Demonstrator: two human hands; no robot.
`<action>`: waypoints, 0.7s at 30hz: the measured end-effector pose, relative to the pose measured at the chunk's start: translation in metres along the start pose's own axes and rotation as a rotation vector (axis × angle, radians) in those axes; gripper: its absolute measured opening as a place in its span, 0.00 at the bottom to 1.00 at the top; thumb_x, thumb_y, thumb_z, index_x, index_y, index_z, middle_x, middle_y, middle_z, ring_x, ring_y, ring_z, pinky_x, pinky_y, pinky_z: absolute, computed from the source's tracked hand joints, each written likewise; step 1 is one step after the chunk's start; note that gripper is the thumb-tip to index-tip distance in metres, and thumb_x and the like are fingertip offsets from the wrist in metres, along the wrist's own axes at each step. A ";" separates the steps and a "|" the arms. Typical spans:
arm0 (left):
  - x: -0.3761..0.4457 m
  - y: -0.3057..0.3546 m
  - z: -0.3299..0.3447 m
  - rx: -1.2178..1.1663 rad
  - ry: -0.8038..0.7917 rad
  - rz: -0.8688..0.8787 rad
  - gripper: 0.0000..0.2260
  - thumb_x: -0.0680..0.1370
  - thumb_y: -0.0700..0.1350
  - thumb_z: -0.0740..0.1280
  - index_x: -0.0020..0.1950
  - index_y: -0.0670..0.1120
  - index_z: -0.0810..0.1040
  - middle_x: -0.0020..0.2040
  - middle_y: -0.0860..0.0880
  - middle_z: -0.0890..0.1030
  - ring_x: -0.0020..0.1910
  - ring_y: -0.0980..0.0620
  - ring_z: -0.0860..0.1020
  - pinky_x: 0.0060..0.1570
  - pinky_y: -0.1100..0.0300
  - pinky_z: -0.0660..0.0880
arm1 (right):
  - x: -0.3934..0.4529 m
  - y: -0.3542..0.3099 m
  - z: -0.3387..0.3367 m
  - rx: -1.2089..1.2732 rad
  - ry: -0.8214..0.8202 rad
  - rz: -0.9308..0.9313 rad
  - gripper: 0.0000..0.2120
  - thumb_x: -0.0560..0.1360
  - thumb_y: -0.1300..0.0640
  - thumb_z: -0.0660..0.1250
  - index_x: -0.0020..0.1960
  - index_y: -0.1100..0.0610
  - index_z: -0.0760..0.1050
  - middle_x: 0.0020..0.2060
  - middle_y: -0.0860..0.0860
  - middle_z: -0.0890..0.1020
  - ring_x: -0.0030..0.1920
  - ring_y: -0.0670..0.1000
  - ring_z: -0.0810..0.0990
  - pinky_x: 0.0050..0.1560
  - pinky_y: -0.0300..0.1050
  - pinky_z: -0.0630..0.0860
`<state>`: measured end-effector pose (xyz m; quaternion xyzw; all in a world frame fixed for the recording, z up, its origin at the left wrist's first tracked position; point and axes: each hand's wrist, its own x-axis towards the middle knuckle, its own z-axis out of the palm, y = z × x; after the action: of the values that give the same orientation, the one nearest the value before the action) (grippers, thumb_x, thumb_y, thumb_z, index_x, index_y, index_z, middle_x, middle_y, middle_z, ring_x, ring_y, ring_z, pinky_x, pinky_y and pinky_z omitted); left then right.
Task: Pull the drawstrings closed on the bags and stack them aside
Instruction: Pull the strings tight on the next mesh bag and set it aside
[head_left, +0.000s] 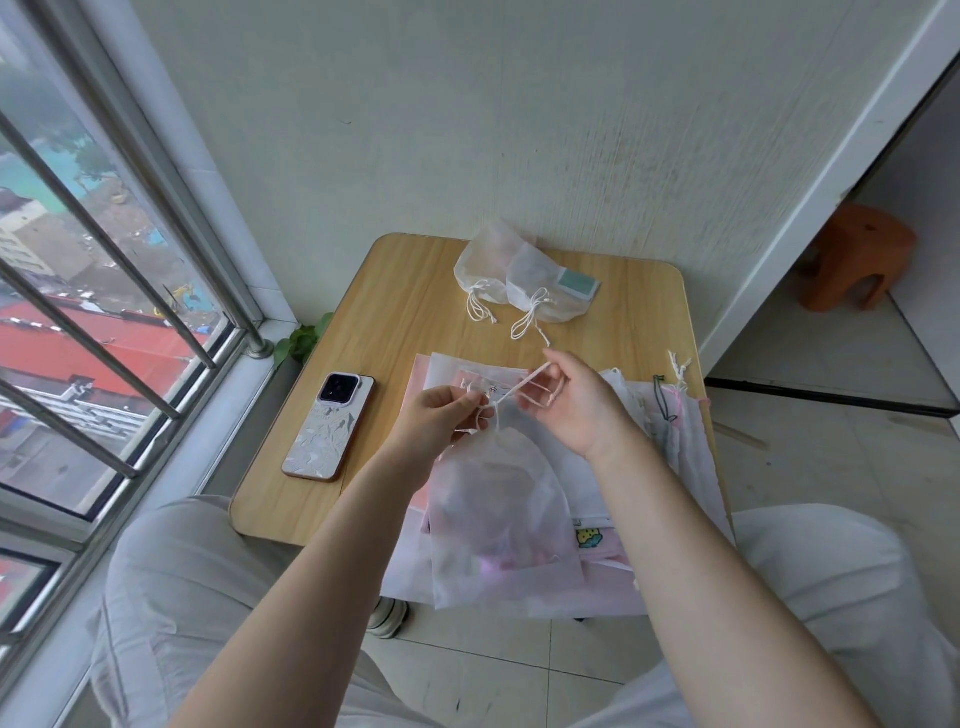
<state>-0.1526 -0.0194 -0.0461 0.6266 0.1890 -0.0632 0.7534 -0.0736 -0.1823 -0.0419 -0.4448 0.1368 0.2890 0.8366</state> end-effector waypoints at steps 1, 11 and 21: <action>0.000 -0.001 0.000 0.009 0.015 -0.007 0.08 0.81 0.41 0.64 0.44 0.40 0.78 0.38 0.47 0.83 0.36 0.54 0.80 0.41 0.62 0.77 | -0.001 -0.002 0.001 0.104 -0.012 -0.009 0.19 0.79 0.56 0.64 0.31 0.56 0.64 0.31 0.55 0.76 0.39 0.55 0.81 0.49 0.50 0.77; 0.007 -0.008 -0.002 -0.102 0.406 -0.067 0.08 0.81 0.42 0.64 0.44 0.40 0.77 0.37 0.45 0.80 0.34 0.50 0.79 0.42 0.55 0.79 | -0.012 -0.013 0.003 -0.437 0.036 -0.096 0.18 0.77 0.62 0.59 0.31 0.53 0.59 0.22 0.50 0.60 0.21 0.47 0.54 0.24 0.37 0.51; 0.005 0.001 -0.006 0.066 0.411 -0.044 0.06 0.78 0.39 0.65 0.42 0.41 0.76 0.37 0.45 0.79 0.27 0.50 0.78 0.36 0.57 0.79 | -0.022 -0.009 0.013 -1.576 -0.129 -0.221 0.09 0.70 0.48 0.73 0.44 0.52 0.78 0.40 0.45 0.79 0.43 0.47 0.79 0.41 0.41 0.74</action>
<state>-0.1494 -0.0128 -0.0481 0.6462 0.3501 0.0434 0.6767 -0.0860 -0.1832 -0.0174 -0.8987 -0.2015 0.2411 0.3059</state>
